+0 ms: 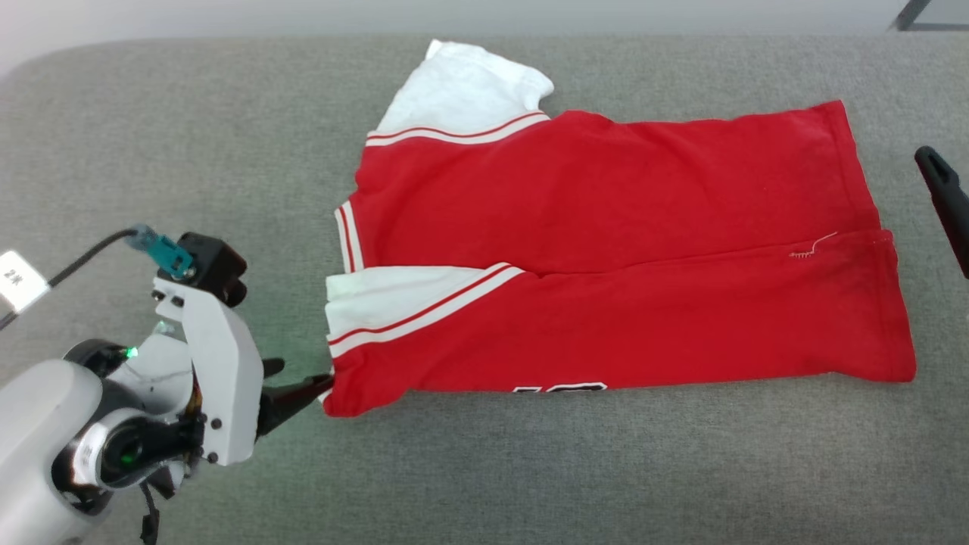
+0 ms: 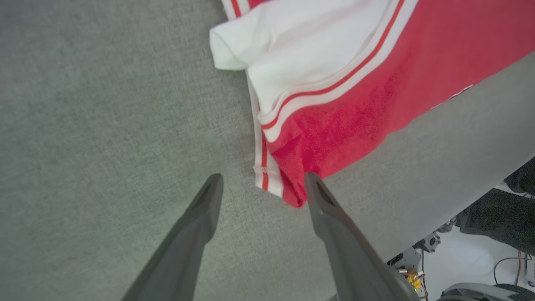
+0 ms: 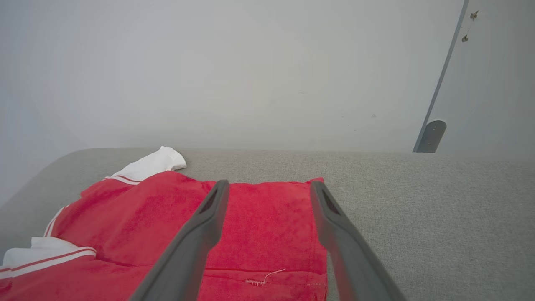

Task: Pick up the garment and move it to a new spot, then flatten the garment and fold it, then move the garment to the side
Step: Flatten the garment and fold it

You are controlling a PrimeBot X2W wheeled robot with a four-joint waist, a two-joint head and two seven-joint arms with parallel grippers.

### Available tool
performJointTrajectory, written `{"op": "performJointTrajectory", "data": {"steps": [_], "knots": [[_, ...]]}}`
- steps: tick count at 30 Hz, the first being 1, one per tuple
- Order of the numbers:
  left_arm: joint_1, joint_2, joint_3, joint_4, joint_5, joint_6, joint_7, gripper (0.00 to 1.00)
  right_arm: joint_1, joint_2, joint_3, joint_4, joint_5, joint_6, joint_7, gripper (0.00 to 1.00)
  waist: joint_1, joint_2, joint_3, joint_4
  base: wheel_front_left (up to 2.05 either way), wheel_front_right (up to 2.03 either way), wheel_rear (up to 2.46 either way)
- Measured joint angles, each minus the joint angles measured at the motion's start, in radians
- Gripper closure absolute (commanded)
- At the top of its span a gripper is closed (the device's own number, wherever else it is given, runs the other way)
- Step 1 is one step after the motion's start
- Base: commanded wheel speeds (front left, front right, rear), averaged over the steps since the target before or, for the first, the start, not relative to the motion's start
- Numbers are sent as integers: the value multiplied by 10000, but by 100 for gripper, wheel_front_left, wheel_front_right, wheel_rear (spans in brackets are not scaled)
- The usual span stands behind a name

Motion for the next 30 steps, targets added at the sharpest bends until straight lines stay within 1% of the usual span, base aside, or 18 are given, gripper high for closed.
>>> {"op": "performJointTrajectory", "data": {"steps": [2, 4, 8, 16, 17, 19, 21, 23, 26, 29, 30], "knots": [[-179, 29, -159, 71, -94, 69, 594, 0, -81, -6, 102, 59, 12, 0, -2, 0, 0, 0, 72, -60, 0, 0, 0], [-308, -15, -257, 219, -155, 69, 915, 0, -143, -44, 161, 96, 54, 0, -13, 0, 0, 0, 154, -123, 0, 0, 0], [-423, -360, -286, 527, -362, 67, 1028, 0, -193, -104, 249, 163, 117, 0, -36, 0, -1, 0, 340, -281, 0, 0, 0], [-407, -681, -372, 1147, -458, -127, 905, 0, -340, -261, 267, 140, 226, 0, -82, 0, 0, 0, 672, -568, 0, 0, 0], [-399, -746, -366, 1191, -539, -176, 899, 11, -345, -282, 267, 134, 234, -2, -69, 0, 0, 0, 694, -595, 0, 0, 0], [-361, -769, -353, 1271, -610, -313, 855, 100, -345, -370, 272, 130, 242, 0, 56, 0, 0, 0, 720, -631, 0, 0, 0], [-327, -794, -318, 1369, -708, -382, 815, 100, -342, -520, 322, 128, 299, 0, 389, 0, 0, 0, 717, -630, 0, 0, 0], [-300, -890, -368, 1367, -692, -508, 755, 100, -275, -779, 487, 109, 378, 0, 1009, 0, 0, 0, 696, -605, 0, 0, 0], [-246, -1047, -430, 1377, -652, -581, 637, 100, 57, -1360, 823, 84, 458, 0, 2268, 0, 0, 0, 669, -540, 0, 0, 0], [-241, -1133, -443, 1406, -600, -663, 529, 100, 358, -2059, 1406, -73, 556, 0, 3868, 0, 0, 0, 656, -469, 0, 0, 0], [-243, -1164, -451, 1406, -579, -679, 504, 100, 433, -2194, 1540, -144, 650, 0, 4314, 0, 0, 0, 662, -445, 0, 0, 0]]}}
